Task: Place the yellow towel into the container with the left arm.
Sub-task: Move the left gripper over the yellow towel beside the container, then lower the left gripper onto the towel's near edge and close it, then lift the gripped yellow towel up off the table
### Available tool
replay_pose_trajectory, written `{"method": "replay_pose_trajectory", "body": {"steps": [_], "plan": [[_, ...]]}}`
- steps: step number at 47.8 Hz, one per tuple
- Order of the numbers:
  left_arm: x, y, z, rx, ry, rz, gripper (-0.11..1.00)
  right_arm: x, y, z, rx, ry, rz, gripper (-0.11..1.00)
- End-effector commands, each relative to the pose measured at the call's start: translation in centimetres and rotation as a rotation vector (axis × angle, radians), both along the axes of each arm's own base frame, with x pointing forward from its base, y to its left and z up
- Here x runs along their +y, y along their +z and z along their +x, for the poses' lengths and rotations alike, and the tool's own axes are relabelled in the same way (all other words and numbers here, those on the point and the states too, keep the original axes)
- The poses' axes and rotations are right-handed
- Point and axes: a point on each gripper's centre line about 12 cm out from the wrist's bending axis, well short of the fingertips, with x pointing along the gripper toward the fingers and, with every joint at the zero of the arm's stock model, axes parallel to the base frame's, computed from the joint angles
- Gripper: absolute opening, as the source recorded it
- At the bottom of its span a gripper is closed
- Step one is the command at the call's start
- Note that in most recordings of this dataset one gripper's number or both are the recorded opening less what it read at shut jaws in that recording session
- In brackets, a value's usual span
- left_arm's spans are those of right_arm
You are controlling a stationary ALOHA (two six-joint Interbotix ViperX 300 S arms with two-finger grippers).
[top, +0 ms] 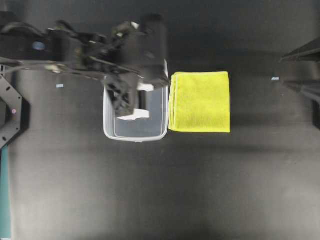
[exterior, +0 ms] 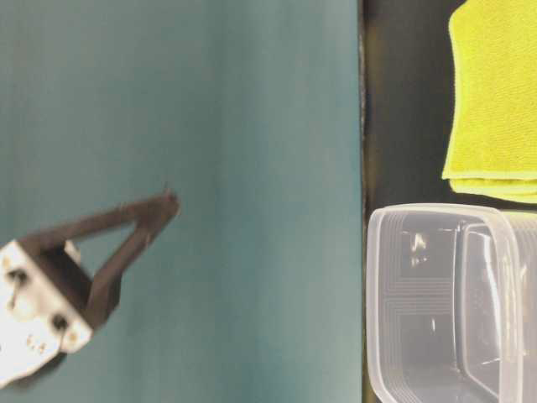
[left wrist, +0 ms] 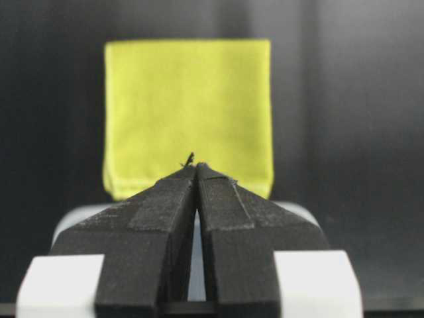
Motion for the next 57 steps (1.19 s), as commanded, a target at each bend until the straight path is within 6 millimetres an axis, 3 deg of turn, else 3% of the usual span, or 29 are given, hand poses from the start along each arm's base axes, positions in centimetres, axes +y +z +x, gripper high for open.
{"method": "replay_pose_trajectory", "body": {"steps": [1,6,9,20,25,33,42,48,57], "plan": [[-0.5,1.6,1.3,-0.037,-0.033,0.026,0.0,0.0,0.4,-0.1,0.015,-0.002,0.002,0.74],[-0.5,1.1,2.6,-0.029,-0.046,0.042,0.02,0.0,0.2,-0.4,0.042,-0.001,-0.003,0.79],[-0.3,0.7,3.5,-0.023,-0.041,0.041,0.09,0.0,0.3,-0.6,0.036,0.0,-0.008,0.78],[0.8,-2.4,6.6,0.135,-0.007,0.026,0.73,0.0,1.8,-1.9,-0.048,0.001,-0.027,0.77],[1.4,-5.6,8.5,0.263,-0.004,0.03,0.9,0.0,2.3,-2.6,-0.081,0.002,-0.053,0.77],[1.7,-10.9,10.9,0.358,-0.003,0.026,0.9,0.0,2.7,-3.1,-0.11,0.002,-0.075,0.77],[1.6,-16.5,11.6,0.46,-0.008,0.024,0.9,0.0,2.9,-3.1,-0.117,0.001,-0.076,0.77],[1.6,-18.6,11.5,0.5,-0.011,0.023,0.9,0.0,2.9,-3.1,-0.119,0.001,-0.07,0.77],[1.4,-20.3,11.7,0.503,-0.001,0.013,0.9,0.0,2.9,-3.1,-0.119,0.001,-0.065,0.77]]}}
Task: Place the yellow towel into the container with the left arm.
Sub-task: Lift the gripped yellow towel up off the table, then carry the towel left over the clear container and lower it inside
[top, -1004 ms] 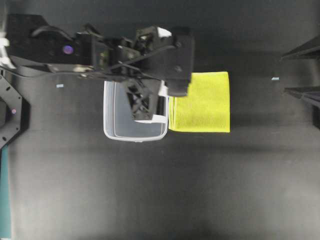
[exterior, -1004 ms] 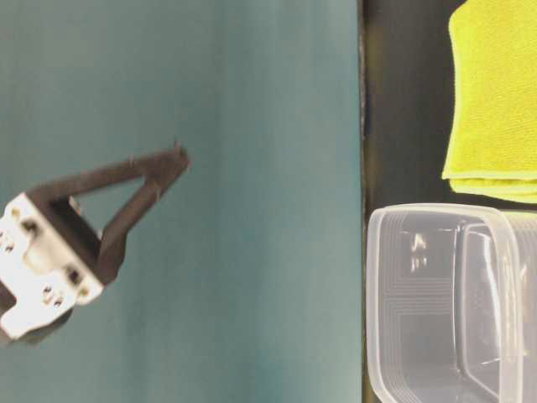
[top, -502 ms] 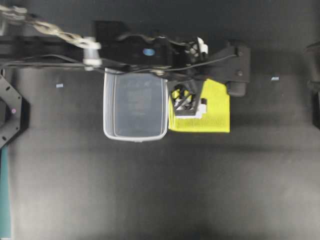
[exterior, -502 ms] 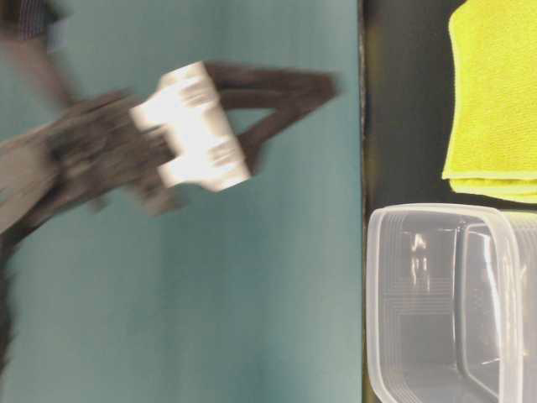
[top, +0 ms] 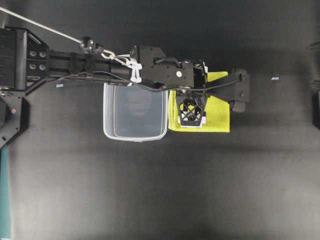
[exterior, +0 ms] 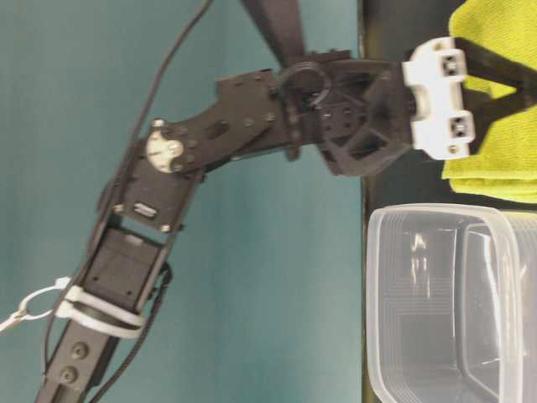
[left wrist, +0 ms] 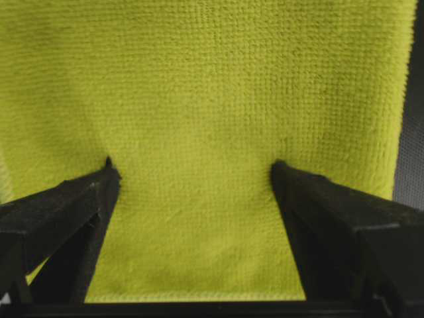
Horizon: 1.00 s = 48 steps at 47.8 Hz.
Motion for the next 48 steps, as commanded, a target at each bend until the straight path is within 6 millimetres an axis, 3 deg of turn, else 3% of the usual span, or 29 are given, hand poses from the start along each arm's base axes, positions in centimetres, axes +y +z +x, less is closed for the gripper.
{"method": "replay_pose_trajectory", "body": {"steps": [1,9,20,24,31,36,45,48], "plan": [[-0.4,-0.1,0.2,-0.02,0.003,0.0,0.9,0.0,0.8,0.0,-0.023,-0.003,0.004,0.77],[-0.8,-1.2,-0.4,0.011,0.019,-0.009,0.81,0.0,0.9,0.0,-0.026,-0.003,0.005,0.77],[-1.9,-0.8,-0.3,0.0,-0.008,-0.007,0.23,0.0,0.6,0.0,-0.011,-0.003,0.004,0.76],[-1.9,1.4,0.2,-0.038,-0.011,-0.004,0.07,0.0,0.6,-0.1,-0.005,-0.003,0.004,0.76],[-1.9,6.6,0.9,-0.12,-0.035,0.005,0.07,0.0,0.8,-0.3,-0.014,-0.003,0.004,0.76],[-1.9,12.2,0.3,-0.17,-0.07,0.024,0.07,0.0,0.9,-0.3,-0.019,-0.003,0.007,0.76],[-1.9,20.9,-3.6,-0.204,-0.087,0.037,0.07,0.0,0.9,-0.3,-0.019,-0.003,0.005,0.76],[-1.7,22.3,-5.5,-0.178,-0.082,0.036,0.07,0.0,0.9,-0.4,-0.02,-0.003,0.005,0.76]]}}
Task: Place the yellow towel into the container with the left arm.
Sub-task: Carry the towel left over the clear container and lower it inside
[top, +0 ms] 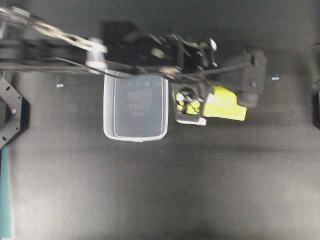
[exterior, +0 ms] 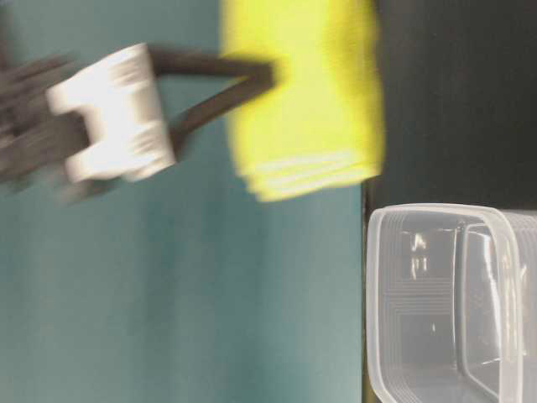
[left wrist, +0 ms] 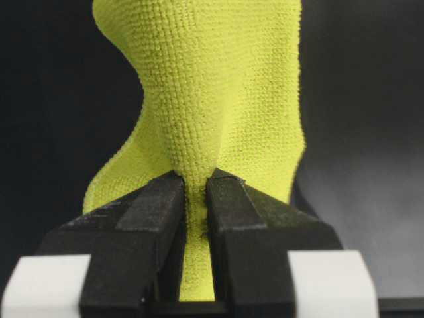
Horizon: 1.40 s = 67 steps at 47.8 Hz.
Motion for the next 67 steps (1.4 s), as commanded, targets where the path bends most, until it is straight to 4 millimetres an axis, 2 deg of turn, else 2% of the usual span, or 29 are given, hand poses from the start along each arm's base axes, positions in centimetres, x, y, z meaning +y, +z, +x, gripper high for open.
{"method": "replay_pose_trajectory", "body": {"steps": [1,5,10,19,25,34,51,62,64,67], "plan": [[0.1,4.1,-2.9,-0.015,0.006,0.004,0.07,0.0,0.7,0.1,-0.015,-0.001,0.001,0.76],[0.7,4.2,-5.3,0.041,0.03,-0.001,0.07,-0.1,0.7,0.1,-0.015,-0.004,-0.001,0.75],[1.3,2.5,-7.7,0.093,0.047,-0.003,0.07,-0.2,0.6,0.1,-0.017,-0.017,0.001,0.75],[1.3,-1.2,-10.5,0.053,0.042,-0.003,0.07,-0.5,0.7,0.1,-0.023,-0.037,0.0,0.75],[1.3,-3.4,-11.6,0.017,0.039,-0.003,0.07,-0.7,0.7,0.1,-0.025,-0.046,0.0,0.75],[1.1,-4.9,-12.3,0.034,0.03,-0.001,0.07,-0.7,0.9,0.0,-0.035,-0.046,0.0,0.75],[1.7,-8.1,-11.9,0.089,0.063,-0.012,0.07,-0.7,1.1,0.0,-0.055,-0.048,-0.009,0.75],[2.1,-8.9,-12.2,0.106,0.08,-0.016,0.08,-0.7,1.7,-0.1,-0.102,-0.049,-0.016,0.74],[2.2,-8.9,-12.3,0.109,0.086,-0.018,0.11,-0.7,1.7,-0.1,-0.102,-0.049,-0.016,0.74],[2.3,-8.9,-12.4,0.113,0.09,-0.019,0.27,-0.7,1.6,0.0,-0.099,-0.049,-0.016,0.74]]}}
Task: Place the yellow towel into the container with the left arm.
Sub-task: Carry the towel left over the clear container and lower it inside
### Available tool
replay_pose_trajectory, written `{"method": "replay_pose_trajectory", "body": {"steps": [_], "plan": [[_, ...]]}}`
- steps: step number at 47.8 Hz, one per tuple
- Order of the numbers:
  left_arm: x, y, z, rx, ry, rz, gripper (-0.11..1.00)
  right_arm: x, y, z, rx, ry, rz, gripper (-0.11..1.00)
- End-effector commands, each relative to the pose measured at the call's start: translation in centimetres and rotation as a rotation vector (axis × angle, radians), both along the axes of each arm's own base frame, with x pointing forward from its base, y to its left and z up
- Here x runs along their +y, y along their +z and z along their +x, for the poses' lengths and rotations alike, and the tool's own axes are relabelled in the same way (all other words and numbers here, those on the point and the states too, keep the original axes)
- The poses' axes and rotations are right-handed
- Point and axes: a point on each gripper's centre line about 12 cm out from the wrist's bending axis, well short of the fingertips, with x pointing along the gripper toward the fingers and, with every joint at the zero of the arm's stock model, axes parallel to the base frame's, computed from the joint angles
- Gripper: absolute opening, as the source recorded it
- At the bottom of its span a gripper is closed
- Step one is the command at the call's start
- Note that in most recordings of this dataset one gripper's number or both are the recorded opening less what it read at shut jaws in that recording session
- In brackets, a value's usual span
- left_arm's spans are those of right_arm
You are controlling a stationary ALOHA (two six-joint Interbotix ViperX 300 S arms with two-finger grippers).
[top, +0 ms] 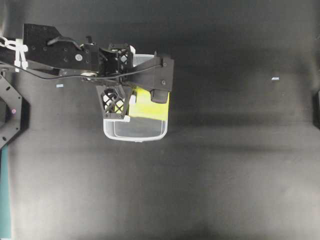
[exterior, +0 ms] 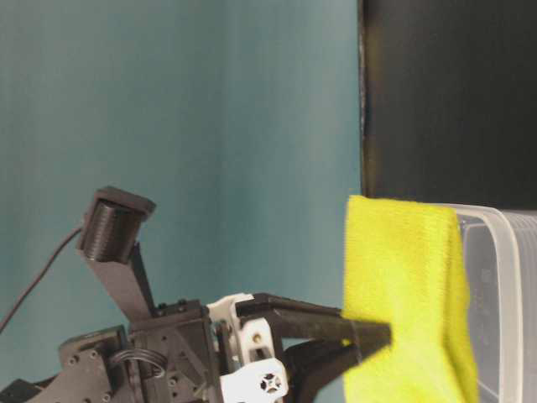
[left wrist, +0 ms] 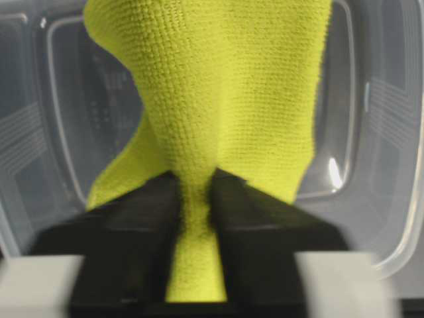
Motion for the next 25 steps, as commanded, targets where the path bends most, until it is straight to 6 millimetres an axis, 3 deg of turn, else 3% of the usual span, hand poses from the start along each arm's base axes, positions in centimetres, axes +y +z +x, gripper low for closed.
{"method": "replay_pose_trajectory", "body": {"steps": [1,7,11,25], "plan": [[0.3,0.6,0.0,-0.017,0.005,0.004,0.33,0.0,0.6,0.0,-0.018,-0.003,-0.001,0.74],[0.3,1.5,0.3,-0.043,0.006,0.005,0.71,0.0,0.6,0.0,-0.021,-0.003,-0.002,0.74],[0.3,3.2,0.2,-0.09,0.012,0.007,0.87,0.0,0.6,0.0,-0.017,-0.003,-0.001,0.74],[-0.4,10.1,-2.7,-0.272,-0.007,0.019,0.88,0.0,0.8,-0.1,-0.032,-0.003,0.001,0.74]]}}
